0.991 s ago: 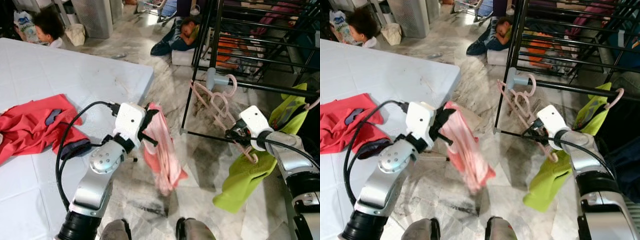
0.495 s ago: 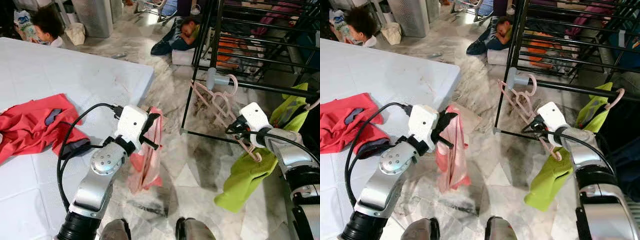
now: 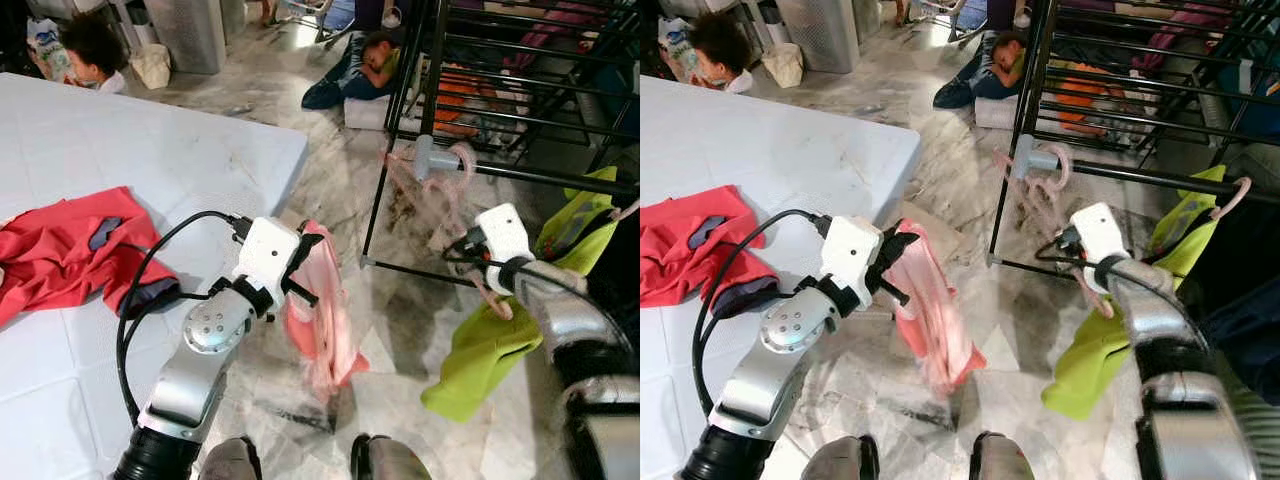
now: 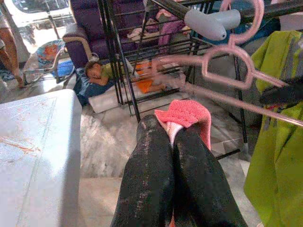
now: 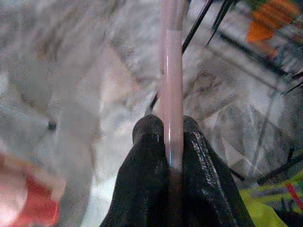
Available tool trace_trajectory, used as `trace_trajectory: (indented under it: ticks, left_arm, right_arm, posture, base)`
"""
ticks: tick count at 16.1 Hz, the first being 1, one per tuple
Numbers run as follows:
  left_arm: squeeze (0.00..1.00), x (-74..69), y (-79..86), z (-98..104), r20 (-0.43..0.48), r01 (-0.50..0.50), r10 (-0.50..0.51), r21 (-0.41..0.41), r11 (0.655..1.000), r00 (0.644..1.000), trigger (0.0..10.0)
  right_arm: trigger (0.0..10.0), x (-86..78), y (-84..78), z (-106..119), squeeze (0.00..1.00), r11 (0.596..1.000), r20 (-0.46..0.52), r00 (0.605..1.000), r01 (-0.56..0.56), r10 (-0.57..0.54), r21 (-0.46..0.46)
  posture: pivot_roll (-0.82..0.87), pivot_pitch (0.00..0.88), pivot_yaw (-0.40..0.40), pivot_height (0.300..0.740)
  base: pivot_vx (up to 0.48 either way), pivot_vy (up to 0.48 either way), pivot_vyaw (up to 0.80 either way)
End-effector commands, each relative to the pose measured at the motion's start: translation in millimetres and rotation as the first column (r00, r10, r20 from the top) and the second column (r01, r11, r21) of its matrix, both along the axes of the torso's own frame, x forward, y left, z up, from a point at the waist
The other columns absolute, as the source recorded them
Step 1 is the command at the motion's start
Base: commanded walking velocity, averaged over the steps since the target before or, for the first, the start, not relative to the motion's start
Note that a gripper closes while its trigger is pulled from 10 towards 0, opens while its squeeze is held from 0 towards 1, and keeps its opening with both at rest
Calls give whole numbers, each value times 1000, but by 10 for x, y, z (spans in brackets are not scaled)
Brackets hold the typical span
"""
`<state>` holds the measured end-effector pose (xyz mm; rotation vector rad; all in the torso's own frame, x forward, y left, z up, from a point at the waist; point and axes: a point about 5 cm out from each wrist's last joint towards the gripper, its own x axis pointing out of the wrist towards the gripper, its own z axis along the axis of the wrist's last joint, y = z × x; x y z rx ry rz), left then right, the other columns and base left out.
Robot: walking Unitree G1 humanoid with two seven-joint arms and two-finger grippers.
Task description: Hang hanger
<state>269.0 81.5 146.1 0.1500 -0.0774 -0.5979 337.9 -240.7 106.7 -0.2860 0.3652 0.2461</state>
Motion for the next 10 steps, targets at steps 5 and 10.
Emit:
trace_trajectory:
  ticks: [5,10]
  left_arm:
    - [0,-52,-19,-46,-14,-18,18,17,1000,1000,10000]
    - [0,-71,-40,-67,-7,-3,3,43,999,1000,10000]
  right_arm:
    - [0,-458,356,-43,0,934,246,908,292,-338,207]
    - [10000,-869,347,-581,0,787,-170,809,588,-563,186]
  posture:
    - [-11,117,-5,740]
    - [-12,118,7,740]
  base:
    - [0,0,0]
    - [0,0,0]
